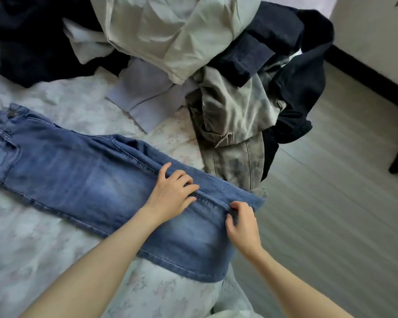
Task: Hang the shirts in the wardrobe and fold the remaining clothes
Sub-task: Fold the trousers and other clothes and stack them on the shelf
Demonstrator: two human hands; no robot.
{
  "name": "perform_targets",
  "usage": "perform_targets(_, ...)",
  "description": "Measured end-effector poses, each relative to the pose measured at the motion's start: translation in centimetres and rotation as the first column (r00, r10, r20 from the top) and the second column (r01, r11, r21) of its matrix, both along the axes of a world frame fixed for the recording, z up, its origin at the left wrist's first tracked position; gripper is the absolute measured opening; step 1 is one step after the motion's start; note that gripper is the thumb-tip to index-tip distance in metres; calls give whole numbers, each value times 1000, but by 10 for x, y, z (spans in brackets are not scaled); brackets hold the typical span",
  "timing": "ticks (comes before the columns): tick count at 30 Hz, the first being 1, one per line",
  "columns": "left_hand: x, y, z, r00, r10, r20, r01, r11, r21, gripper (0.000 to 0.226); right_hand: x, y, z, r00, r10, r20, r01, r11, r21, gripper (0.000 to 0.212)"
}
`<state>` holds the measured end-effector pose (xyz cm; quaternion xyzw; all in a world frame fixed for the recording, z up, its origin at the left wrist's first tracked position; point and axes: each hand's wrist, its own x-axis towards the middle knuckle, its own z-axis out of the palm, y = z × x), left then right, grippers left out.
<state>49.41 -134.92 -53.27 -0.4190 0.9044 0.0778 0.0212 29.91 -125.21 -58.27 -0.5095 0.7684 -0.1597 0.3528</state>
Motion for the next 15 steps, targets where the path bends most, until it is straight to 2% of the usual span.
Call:
perform_targets(3, -11, 0, -1, 999, -43, -3, 43, 999, 3, 17, -15, 13, -11, 996, 68, -57, -62, 993, 100, 16)
perform_targets(6, -19, 0, 0, 998, -59, -38, 61, 996, 62, 18, -33, 18, -14, 978, 192, -86, -174, 969, 177, 10)
perform_targets(9, -25, -4, 8, 995, -67, -78, 76, 990, 119, 19, -52, 13, -3, 955, 275, -113, -261, 958, 123, 10)
perform_targets(13, -34, -21, 18, 992, -19, -124, 36, 990, 139, 9, -72, 1, 14, 961, 173, -214, -186, 982, -43, 13)
perform_targets(15, -39, -31, 15, 995, 10, -104, 7, 987, 162, 6, -79, -9, 14, 951, 169, -261, -181, 983, -22, 16)
